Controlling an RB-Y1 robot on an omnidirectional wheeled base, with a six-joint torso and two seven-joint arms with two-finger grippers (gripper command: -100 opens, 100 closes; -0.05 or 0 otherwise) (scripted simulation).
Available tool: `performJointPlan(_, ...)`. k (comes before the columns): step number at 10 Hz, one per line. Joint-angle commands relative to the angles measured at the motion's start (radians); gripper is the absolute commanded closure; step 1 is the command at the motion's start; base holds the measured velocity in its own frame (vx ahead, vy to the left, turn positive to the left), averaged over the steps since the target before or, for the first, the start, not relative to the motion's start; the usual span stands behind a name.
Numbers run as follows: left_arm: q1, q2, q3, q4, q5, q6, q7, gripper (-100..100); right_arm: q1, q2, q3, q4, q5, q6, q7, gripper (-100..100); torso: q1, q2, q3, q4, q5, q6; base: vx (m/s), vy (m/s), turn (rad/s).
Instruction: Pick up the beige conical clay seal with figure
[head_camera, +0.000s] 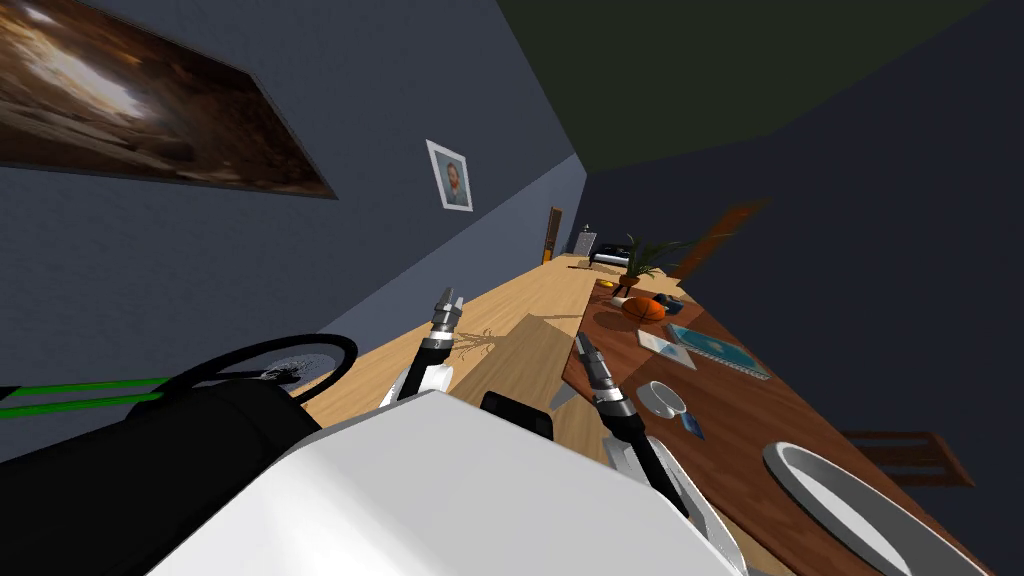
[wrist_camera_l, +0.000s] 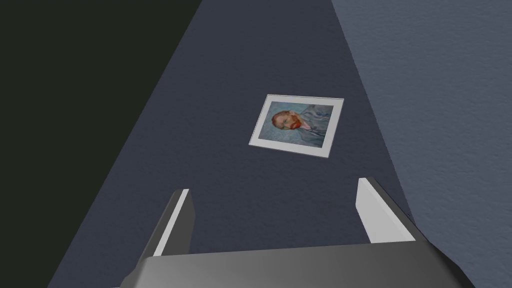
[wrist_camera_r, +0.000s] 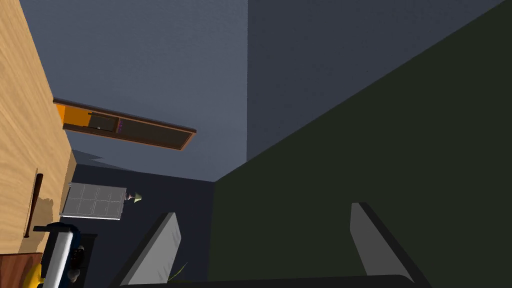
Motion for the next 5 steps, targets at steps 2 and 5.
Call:
performJointPlan(2,0.0,0.0,0.0,0.0,0.0,0.0,0.0,0,-0.022,-0.059,0.04,0.072,0.005,0.004,-0.014,-100,0.0,0.0,0.0,0.0,0.0,-0.001,-0.007,0.002,0.107)
performJointPlan(5,0.0,0.0,0.0,0.0,0.0,0.0,0.0,0,-0.045,-0.149,0.112,0.156,0.018,0.009,-0.037,-100,0.0,0.0,0.0,0.0,0.0,0.0,-0.002,0.005,0.137)
